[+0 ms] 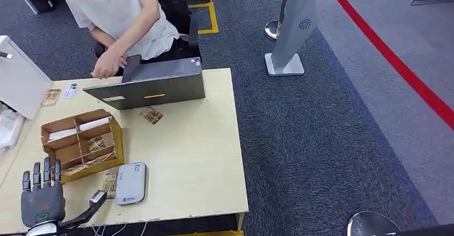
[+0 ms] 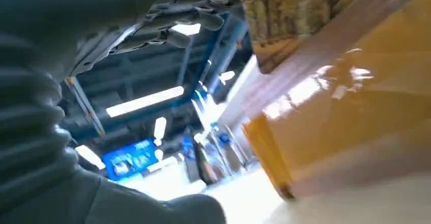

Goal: Pass the card to the sensor for recognition and then transmit it.

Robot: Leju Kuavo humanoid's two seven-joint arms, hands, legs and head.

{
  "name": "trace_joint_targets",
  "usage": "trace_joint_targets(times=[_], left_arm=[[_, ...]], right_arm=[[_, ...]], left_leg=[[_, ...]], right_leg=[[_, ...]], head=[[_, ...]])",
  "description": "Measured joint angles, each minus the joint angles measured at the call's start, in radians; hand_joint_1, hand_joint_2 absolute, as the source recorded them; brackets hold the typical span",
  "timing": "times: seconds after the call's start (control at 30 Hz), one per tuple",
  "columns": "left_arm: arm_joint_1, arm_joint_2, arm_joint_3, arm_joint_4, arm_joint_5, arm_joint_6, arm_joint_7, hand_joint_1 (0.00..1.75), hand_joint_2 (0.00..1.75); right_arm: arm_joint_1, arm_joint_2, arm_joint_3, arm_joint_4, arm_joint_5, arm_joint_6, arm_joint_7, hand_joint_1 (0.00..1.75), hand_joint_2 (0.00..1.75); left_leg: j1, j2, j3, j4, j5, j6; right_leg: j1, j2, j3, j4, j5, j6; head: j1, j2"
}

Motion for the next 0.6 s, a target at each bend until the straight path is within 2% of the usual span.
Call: trace_joint_targets(times=[0.17,0.27,0.6], left_arm=[[-0.006,0.063,0.001,-0.123,0.000,-0.069,0.000,0.00,1.75],[-0.018,0.089,0.001,-0.177,0.000,-0.088,-0.009,0.00,1.75],[-0.038,0.108,0.001,-0.216,0.000,-0.090,-0.001,0.00,1.75]], right_arm=[[0.000,0.000,0.000,0.000,-0.001,0.001,-0.001,0.00,0.00],[0.000,0.000,0.000,0.000,-0.001,0.000,-0.002,0.00,0.00],[0.000,0.000,0.000,0.000,-0.013,-0.003,-0.004,0.00,0.00]], left_leg=[[0.000,0.000,0.000,0.000,0.000,0.000],[0.000,0.000,0.000,0.000,0.000,0.000],[0.000,0.000,0.000,0.000,0.000,0.000]], right_leg=[[0.000,0.000,0.000,0.000,0.000,0.000],[0.000,0.000,0.000,0.000,0.000,0.000],[0.000,0.000,0.000,0.000,0.000,0.000]], head=[[0.000,0.000],[0.000,0.000],[0.000,0.000]])
